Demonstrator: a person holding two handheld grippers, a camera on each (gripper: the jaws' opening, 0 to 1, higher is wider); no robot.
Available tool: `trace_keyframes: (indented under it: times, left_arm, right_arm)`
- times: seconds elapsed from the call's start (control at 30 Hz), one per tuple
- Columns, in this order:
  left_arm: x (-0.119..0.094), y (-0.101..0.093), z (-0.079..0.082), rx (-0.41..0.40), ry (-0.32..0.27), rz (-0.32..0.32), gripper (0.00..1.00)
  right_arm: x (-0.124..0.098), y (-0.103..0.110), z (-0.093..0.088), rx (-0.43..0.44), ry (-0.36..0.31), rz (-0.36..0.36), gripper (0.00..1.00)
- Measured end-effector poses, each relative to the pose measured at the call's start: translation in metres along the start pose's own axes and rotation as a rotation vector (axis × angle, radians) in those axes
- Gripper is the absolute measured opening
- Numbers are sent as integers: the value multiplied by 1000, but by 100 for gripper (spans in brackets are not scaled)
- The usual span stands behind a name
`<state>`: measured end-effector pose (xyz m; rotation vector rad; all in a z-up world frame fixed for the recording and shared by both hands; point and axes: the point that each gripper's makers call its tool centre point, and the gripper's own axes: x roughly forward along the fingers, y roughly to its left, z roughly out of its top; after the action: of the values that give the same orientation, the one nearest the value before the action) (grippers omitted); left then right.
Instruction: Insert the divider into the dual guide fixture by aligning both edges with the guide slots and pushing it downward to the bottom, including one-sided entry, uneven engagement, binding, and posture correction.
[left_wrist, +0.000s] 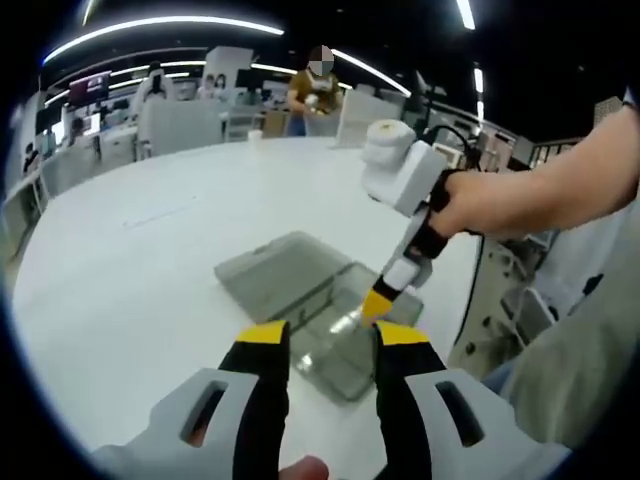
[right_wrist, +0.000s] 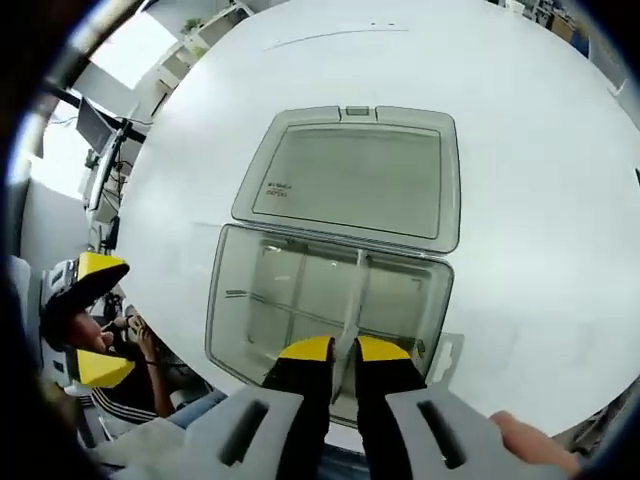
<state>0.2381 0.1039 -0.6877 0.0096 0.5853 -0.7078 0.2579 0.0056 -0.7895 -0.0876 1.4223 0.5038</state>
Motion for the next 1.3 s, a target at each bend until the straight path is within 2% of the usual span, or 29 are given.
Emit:
trace_keyframes:
  times: [0.43, 0.57, 0.7, 0.8, 0.9, 0.97, 1.07, 1.1, 1.17, 1.2, 1.3]
  left_arm:
    - [-5, 0, 1, -1, -1, 23, 29]
    - [-6, 1, 0, -5, -1, 32, 29]
    - [-10, 3, -1, -9, 1, 45, 29]
    - [-13, 5, -3, -13, 4, 57, 29]
    - [-15, 7, -4, -21, 7, 69, 29]
    - [-16, 8, -5, -27, 9, 77, 29]
    - [-19, 10, -7, -39, 13, 89, 30]
    - [-20, 11, -8, -46, 14, 93, 30]
    - [-21, 14, -11, -66, 15, 101, 30]
    - [-22, 16, -12, -73, 18, 108, 30]
    - [-25, 21, -14, -98, 19, 125, 31]
  right_arm:
    - [2, 1, -1, -21, 7, -41, 1]
    - [3, 1, 0, -6, 1, -33, 2]
    - [3, 1, -1, -46, -21, -13, 5]
    - [0, 3, 2, -64, -50, 5, 18]
    - [-6, 6, 5, -60, -78, 45, 15]
    - [-9, 4, 6, -75, -87, 43, 16]
    - [-14, 8, 10, -86, -126, 95, 18]
    - [-16, 9, 13, -113, -154, 110, 18]
    - [-17, 8, 11, -161, -153, 125, 21]
    - [-20, 10, 14, -165, -186, 149, 22]
    - [-25, 13, 13, -177, -219, 196, 21]
